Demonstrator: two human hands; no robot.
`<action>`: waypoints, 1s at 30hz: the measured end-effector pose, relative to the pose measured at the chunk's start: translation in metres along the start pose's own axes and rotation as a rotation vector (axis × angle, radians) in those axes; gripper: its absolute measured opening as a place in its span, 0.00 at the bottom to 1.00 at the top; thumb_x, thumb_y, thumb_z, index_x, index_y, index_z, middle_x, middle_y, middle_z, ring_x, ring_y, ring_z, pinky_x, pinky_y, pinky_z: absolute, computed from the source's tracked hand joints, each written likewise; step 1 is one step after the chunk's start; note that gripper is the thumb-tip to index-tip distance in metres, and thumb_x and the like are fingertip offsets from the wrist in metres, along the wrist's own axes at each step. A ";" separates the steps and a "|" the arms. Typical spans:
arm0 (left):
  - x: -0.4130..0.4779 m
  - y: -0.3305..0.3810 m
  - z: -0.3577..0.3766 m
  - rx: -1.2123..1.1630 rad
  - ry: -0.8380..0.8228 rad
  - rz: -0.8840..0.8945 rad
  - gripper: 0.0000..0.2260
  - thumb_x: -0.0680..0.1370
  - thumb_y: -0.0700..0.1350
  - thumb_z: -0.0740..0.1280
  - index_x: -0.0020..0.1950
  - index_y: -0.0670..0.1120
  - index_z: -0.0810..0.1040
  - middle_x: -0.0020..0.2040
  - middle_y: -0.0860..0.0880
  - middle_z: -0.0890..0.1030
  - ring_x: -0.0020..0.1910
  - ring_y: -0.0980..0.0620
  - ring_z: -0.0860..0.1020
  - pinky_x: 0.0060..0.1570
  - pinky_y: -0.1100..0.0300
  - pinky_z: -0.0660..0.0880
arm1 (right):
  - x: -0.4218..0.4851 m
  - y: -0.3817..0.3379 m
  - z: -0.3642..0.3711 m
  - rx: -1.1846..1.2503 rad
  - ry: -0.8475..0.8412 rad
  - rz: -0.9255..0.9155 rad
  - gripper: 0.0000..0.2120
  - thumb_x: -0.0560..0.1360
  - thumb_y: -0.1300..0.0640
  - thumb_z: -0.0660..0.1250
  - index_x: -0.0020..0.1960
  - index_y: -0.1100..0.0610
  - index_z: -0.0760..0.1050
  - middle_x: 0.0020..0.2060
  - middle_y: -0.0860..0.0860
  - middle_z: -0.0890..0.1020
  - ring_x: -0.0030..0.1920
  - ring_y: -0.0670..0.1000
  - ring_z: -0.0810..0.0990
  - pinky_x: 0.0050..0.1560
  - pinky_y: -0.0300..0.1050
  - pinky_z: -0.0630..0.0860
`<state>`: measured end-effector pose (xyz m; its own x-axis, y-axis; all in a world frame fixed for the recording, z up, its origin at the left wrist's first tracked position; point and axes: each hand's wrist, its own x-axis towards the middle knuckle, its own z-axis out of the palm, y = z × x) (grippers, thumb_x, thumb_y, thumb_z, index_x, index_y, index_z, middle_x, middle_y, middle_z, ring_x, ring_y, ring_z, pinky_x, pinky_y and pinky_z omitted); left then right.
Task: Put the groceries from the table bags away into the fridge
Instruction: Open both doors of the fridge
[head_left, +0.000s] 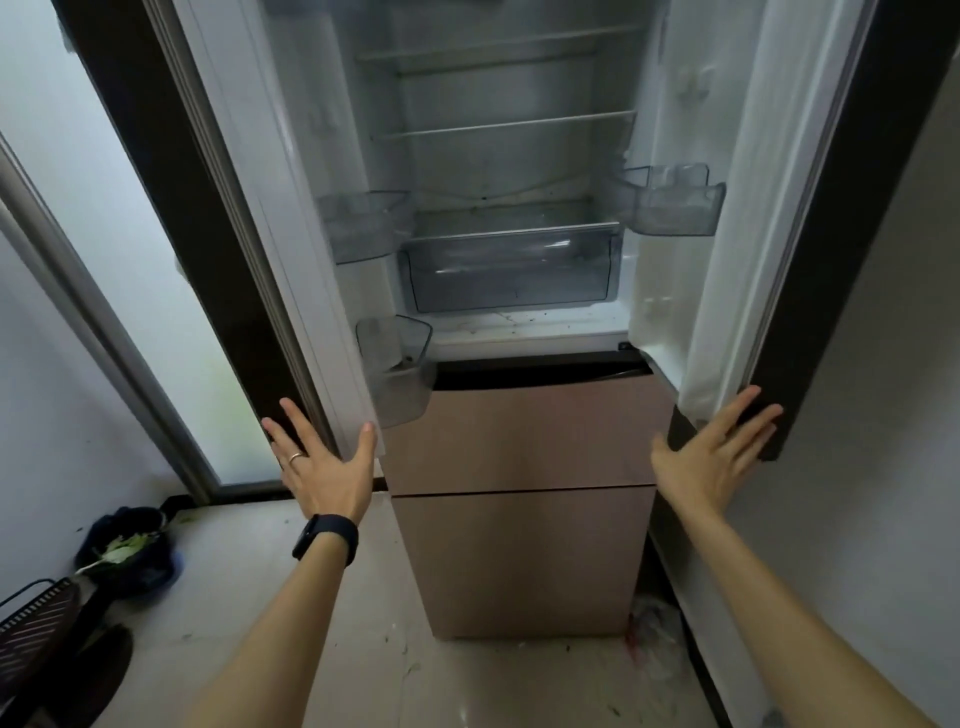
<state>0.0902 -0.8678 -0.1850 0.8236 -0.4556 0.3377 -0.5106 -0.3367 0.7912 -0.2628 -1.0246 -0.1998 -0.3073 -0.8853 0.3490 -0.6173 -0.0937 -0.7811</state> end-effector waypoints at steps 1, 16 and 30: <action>0.002 -0.002 -0.004 0.011 -0.001 -0.009 0.47 0.73 0.69 0.66 0.77 0.65 0.32 0.81 0.48 0.37 0.79 0.36 0.48 0.75 0.34 0.52 | 0.004 0.005 -0.004 0.002 -0.003 0.004 0.59 0.70 0.53 0.75 0.79 0.48 0.29 0.80 0.60 0.36 0.79 0.64 0.40 0.76 0.67 0.48; 0.024 0.003 -0.034 -0.089 0.055 -0.151 0.47 0.76 0.52 0.73 0.81 0.56 0.41 0.81 0.44 0.51 0.78 0.38 0.57 0.73 0.38 0.60 | 0.051 0.008 -0.067 0.144 -0.085 0.181 0.50 0.75 0.59 0.69 0.81 0.53 0.33 0.80 0.61 0.42 0.80 0.62 0.46 0.78 0.55 0.46; 0.017 0.007 -0.046 -0.144 0.103 -0.025 0.44 0.74 0.53 0.74 0.81 0.55 0.49 0.79 0.46 0.57 0.74 0.40 0.64 0.69 0.42 0.69 | -0.089 -0.108 0.042 0.308 -0.637 -0.103 0.34 0.80 0.51 0.67 0.81 0.49 0.55 0.79 0.49 0.59 0.79 0.55 0.57 0.77 0.58 0.58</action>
<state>0.1117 -0.8403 -0.1502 0.8606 -0.3589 0.3614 -0.4548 -0.2219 0.8625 -0.1379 -0.9546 -0.1684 0.2821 -0.9502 0.1323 -0.3591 -0.2325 -0.9039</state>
